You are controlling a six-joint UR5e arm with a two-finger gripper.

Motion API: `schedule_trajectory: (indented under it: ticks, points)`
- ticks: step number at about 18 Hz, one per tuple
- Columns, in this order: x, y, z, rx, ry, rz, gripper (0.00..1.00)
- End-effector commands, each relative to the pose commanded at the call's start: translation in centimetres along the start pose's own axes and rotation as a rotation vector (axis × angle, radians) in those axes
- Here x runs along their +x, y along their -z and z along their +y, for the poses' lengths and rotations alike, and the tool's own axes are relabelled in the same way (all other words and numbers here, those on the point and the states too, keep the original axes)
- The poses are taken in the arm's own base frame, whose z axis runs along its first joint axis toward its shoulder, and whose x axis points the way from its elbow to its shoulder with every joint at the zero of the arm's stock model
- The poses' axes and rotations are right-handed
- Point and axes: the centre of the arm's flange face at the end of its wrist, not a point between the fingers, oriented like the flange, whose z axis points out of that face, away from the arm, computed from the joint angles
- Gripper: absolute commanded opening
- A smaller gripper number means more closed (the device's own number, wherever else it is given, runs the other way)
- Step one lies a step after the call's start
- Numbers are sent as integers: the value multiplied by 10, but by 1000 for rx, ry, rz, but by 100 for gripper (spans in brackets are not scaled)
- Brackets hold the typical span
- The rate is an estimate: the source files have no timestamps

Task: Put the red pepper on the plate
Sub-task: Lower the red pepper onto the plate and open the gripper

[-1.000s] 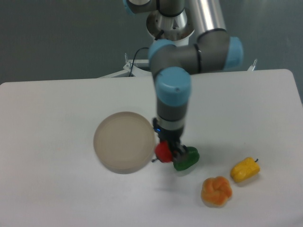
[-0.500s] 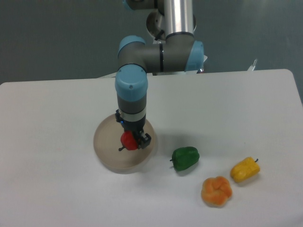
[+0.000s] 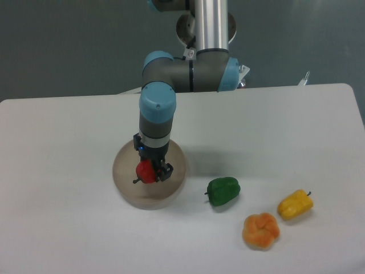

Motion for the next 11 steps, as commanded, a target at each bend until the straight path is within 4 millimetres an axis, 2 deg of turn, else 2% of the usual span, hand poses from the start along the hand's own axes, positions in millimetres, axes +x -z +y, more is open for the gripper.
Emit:
schedule_trajectory:
  ticks: [5, 11]
  points:
    - [-3, -8, 0, 22, -56, 13, 29]
    - [3, -16, 1, 39, -56, 49, 30]
